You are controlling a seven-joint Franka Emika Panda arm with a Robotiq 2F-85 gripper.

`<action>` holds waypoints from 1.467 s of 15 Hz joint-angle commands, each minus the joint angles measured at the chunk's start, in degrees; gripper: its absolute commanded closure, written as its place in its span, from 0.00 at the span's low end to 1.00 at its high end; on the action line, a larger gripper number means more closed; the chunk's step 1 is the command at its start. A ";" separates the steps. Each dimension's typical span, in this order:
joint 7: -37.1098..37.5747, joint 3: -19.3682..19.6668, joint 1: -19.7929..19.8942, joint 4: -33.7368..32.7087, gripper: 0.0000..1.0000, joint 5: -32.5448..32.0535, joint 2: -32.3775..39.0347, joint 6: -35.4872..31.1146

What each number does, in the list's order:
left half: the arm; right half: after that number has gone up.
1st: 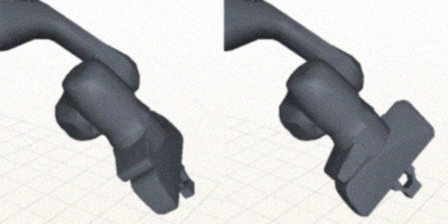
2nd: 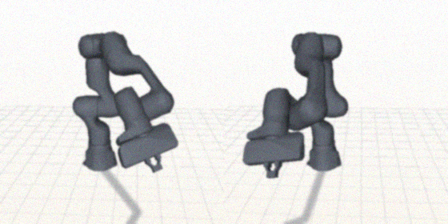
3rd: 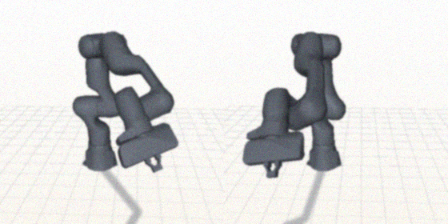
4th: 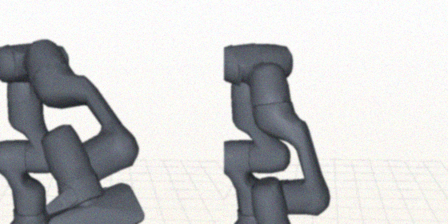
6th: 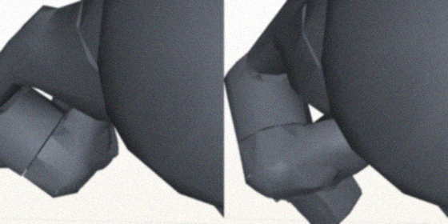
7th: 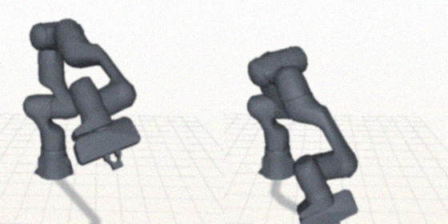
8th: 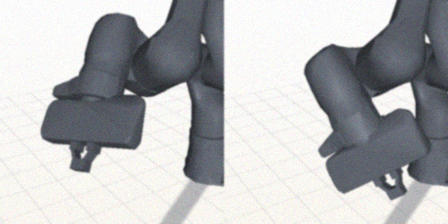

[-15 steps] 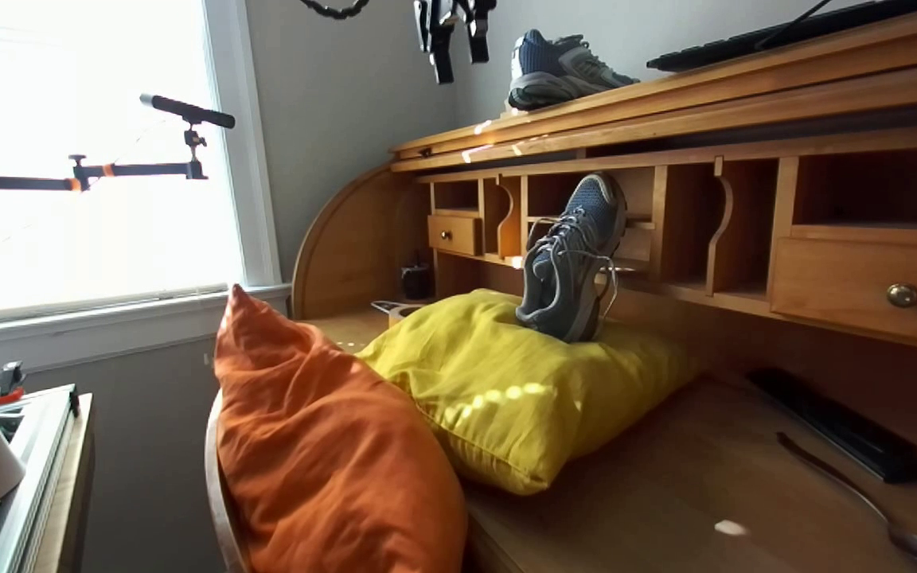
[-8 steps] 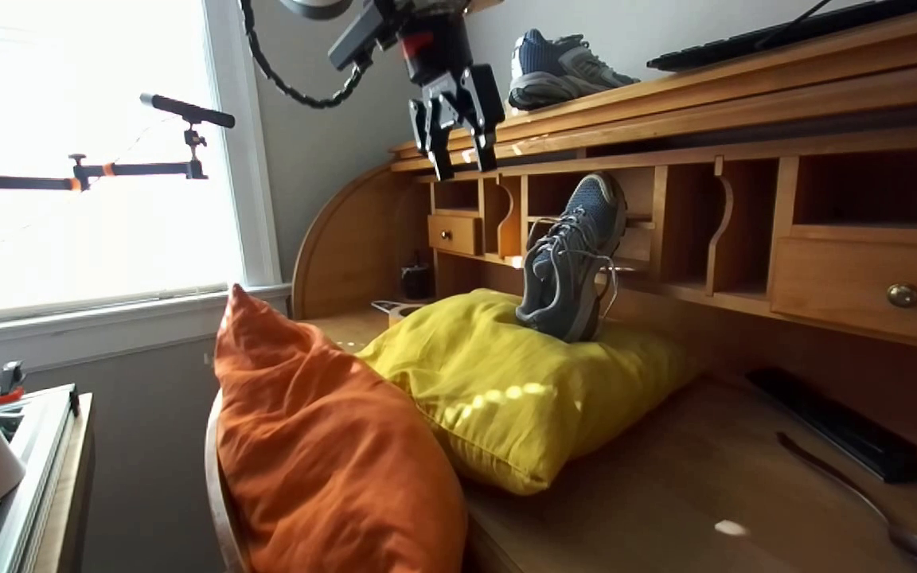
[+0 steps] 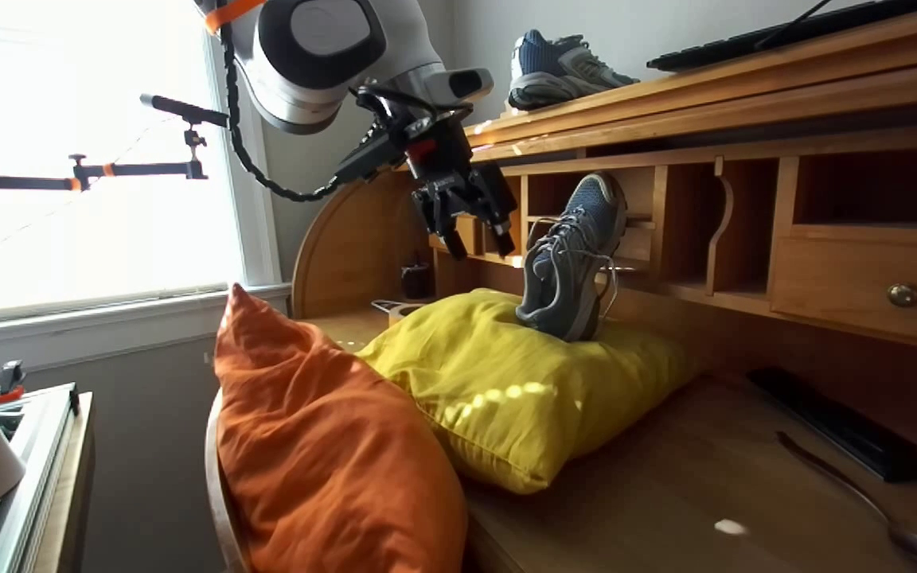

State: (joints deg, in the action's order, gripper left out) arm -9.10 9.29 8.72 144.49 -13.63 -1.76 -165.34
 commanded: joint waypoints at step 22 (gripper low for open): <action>19.72 9.95 -7.53 -16.74 0.00 -14.08 25.64 -19.68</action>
State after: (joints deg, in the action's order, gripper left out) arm 9.19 18.18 2.17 130.68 -28.48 21.02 -183.08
